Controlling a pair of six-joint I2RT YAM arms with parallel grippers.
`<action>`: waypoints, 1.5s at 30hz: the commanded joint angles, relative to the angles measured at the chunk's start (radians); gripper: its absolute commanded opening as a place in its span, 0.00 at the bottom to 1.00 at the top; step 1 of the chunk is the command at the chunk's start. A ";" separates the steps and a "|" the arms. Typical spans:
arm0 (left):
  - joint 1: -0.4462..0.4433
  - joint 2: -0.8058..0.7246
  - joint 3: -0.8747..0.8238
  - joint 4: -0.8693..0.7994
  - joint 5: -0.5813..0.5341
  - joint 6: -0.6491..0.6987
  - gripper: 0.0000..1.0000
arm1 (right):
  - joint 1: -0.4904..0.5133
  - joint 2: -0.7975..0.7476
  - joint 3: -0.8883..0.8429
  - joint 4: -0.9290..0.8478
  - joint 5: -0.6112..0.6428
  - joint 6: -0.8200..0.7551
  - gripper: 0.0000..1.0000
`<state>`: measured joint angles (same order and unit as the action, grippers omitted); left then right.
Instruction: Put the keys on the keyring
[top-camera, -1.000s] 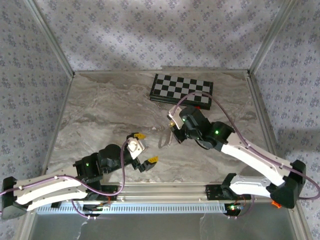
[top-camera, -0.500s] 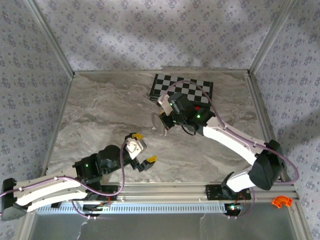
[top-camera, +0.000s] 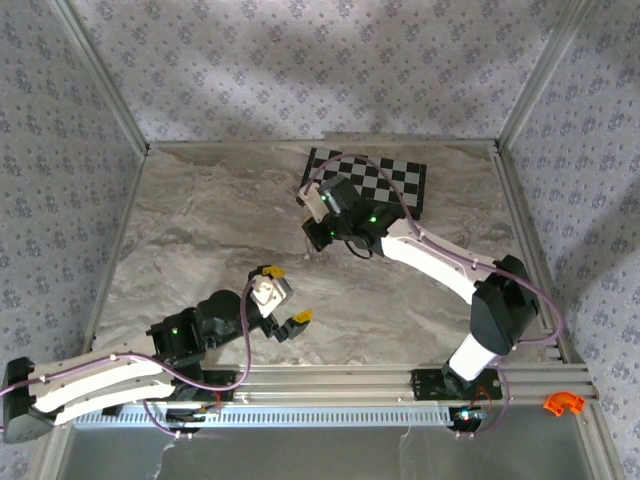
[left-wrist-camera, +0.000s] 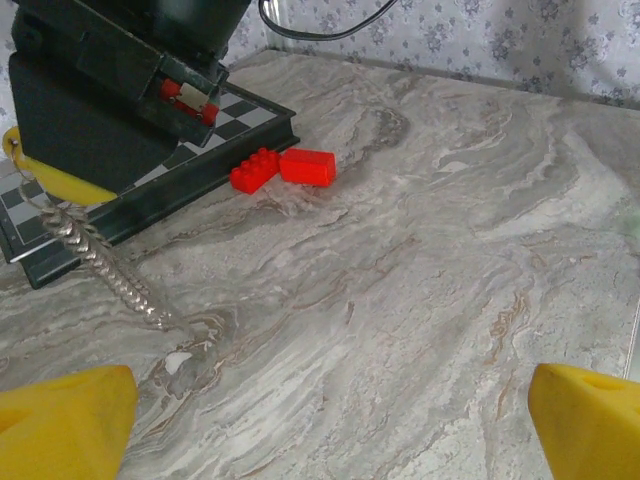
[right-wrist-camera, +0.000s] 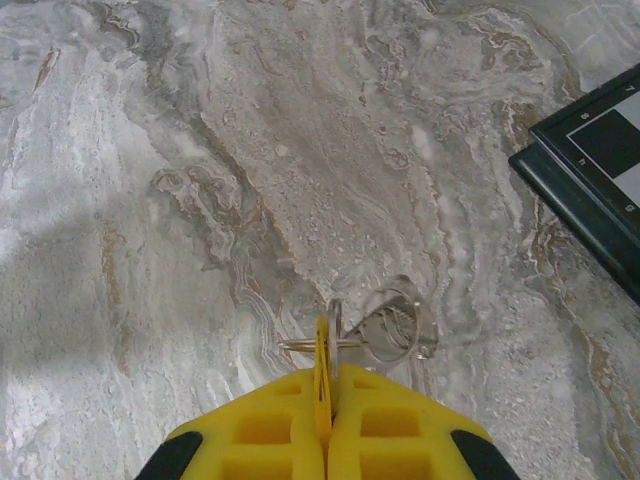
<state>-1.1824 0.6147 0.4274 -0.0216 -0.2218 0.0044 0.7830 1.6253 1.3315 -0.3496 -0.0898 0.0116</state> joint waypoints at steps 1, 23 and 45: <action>0.006 -0.013 -0.008 0.029 -0.011 -0.021 1.00 | -0.006 0.016 0.035 0.031 -0.030 0.008 0.00; 0.012 -0.033 0.001 0.025 -0.005 -0.012 0.99 | -0.010 -0.102 -0.124 -0.006 -0.062 0.053 0.00; 0.013 -0.044 -0.012 0.026 -0.008 -0.020 1.00 | -0.018 -0.256 -0.364 0.017 -0.108 0.133 0.00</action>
<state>-1.1778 0.5671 0.4194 -0.0242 -0.2249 -0.0021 0.7746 1.4071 0.9913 -0.3332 -0.1928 0.1200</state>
